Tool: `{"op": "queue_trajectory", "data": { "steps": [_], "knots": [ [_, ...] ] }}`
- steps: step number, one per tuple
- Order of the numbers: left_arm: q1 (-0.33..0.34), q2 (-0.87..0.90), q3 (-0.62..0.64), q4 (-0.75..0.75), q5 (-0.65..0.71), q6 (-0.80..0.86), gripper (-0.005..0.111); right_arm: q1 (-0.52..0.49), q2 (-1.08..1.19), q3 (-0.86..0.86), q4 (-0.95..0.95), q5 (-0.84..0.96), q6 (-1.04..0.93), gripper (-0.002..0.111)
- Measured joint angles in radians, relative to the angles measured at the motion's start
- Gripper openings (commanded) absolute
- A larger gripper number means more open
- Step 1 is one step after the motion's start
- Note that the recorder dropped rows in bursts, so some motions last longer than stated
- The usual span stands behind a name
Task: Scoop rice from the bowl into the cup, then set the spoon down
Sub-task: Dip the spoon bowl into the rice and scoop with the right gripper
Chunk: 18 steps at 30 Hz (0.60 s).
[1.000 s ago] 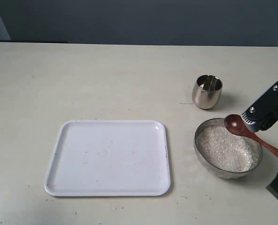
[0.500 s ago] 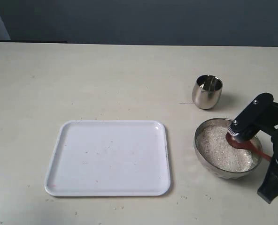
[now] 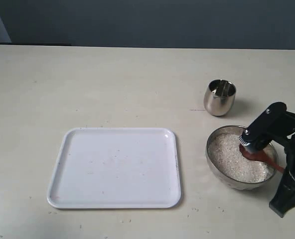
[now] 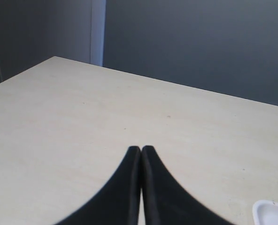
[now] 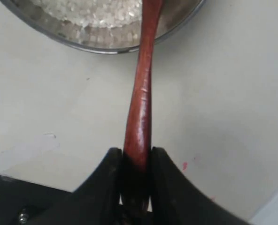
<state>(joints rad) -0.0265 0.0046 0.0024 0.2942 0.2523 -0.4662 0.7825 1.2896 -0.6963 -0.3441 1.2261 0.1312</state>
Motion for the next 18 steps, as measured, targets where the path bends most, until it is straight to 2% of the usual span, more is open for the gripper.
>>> {"op": "queue_trajectory", "data": {
  "steps": [18],
  "knots": [
    [0.0, 0.0, 0.0, 0.0, 0.0, 0.0, 0.001, 0.0, 0.006, 0.0, 0.09, -0.082, -0.019, -0.001]
  ]
}}
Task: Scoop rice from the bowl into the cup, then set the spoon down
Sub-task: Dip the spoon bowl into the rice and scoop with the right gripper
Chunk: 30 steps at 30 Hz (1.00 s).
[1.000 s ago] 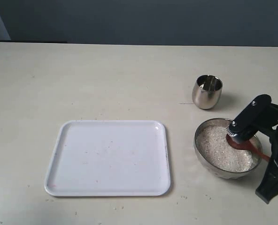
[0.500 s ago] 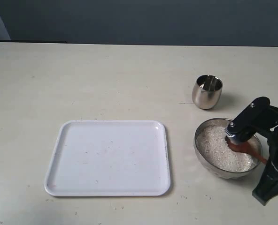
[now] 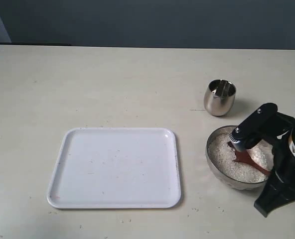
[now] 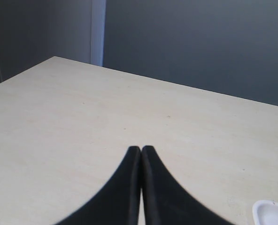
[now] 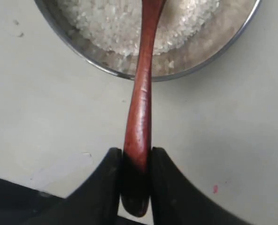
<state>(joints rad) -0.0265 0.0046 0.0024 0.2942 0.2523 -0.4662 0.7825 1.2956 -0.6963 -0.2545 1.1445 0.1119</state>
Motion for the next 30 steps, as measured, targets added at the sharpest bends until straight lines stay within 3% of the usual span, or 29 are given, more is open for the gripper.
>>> {"op": "queue_trajectory", "data": {
  "steps": [20, 30],
  "knots": [
    [0.0, 0.0, 0.0, 0.0, 0.0, 0.0, 0.001, 0.0, -0.056, 0.002, 0.099, -0.013, 0.047, -0.001],
    [0.0, 0.0, 0.0, 0.0, 0.0, 0.0, 0.001, 0.0, -0.198, 0.139, 0.099, -0.059, 0.117, -0.001]
  ]
}}
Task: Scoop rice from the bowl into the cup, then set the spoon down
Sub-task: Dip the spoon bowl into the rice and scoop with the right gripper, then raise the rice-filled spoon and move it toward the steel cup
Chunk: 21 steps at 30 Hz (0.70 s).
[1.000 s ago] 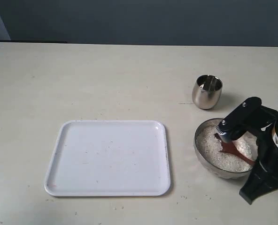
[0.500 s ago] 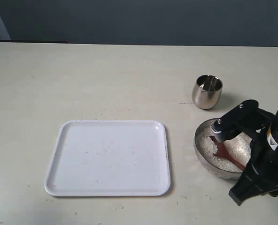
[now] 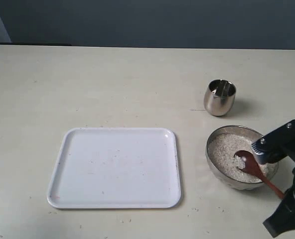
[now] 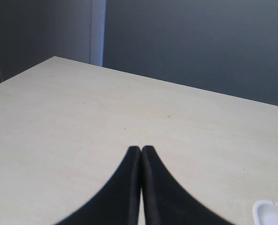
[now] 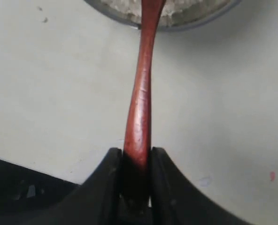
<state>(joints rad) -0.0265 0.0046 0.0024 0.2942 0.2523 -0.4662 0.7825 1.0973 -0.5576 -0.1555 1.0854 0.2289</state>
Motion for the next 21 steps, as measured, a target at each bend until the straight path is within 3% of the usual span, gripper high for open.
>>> {"op": "queue_trajectory", "data": {
  "steps": [21],
  "knots": [
    [0.0, 0.0, 0.0, 0.0, 0.0, 0.0, 0.001, 0.0, -0.051, 0.009, 0.031, -0.087, 0.074, -0.001]
  ]
}}
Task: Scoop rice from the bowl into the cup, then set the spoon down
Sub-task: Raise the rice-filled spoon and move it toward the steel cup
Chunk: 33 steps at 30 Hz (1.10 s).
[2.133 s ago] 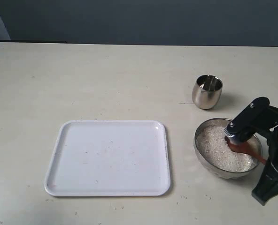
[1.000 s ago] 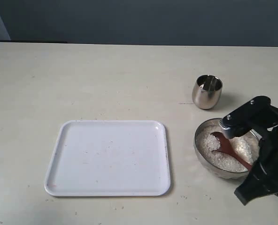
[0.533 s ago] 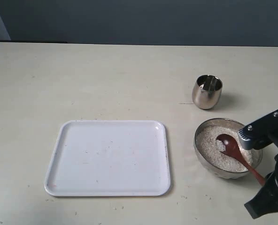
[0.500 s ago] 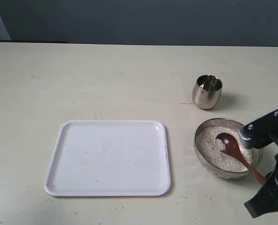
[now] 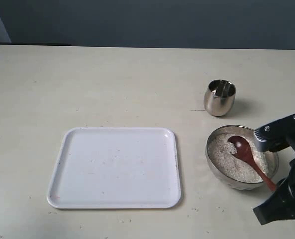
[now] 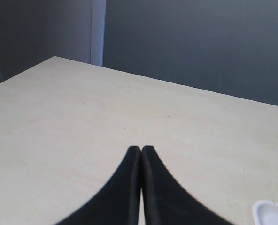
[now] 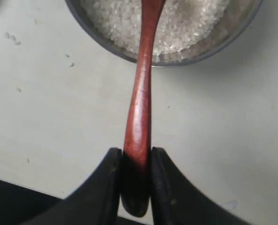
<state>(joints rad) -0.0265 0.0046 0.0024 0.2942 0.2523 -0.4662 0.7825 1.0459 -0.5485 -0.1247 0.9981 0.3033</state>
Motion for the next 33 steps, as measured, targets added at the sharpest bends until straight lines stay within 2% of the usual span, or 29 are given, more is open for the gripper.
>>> {"op": "queue_trajectory", "data": {
  "steps": [16, 33],
  "knots": [
    [0.0, 0.0, 0.0, 0.0, 0.0, 0.0, 0.001, 0.0, 0.0, 0.0, -0.061, -0.056, 0.063, -0.001],
    [0.0, 0.0, 0.0, 0.0, 0.0, 0.0, 0.001, 0.0, -0.046, 0.0, -0.045, -0.085, 0.135, -0.001]
  ]
}}
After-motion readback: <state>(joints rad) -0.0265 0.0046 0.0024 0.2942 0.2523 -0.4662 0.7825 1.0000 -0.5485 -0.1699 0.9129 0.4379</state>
